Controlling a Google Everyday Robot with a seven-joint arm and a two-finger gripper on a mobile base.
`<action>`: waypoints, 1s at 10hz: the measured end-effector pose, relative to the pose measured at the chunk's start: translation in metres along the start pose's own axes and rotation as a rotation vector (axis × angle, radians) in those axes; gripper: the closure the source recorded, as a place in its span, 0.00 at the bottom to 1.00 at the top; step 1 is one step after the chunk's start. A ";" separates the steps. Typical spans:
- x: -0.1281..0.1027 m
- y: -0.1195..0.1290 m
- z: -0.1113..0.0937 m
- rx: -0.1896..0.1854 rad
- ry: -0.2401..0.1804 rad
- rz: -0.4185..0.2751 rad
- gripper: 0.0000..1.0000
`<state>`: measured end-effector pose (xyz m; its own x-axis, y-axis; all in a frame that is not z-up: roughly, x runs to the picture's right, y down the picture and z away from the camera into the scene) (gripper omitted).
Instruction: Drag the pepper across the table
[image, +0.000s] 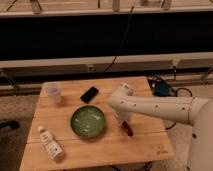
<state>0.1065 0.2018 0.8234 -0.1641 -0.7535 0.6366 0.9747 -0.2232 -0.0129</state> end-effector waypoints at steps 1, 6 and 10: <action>0.000 -0.006 -0.002 -0.019 0.005 -0.031 1.00; 0.001 -0.040 -0.012 -0.082 0.024 -0.183 1.00; 0.000 -0.060 -0.006 -0.119 0.036 -0.303 1.00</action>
<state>0.0468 0.2115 0.8193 -0.4510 -0.6630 0.5975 0.8566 -0.5096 0.0812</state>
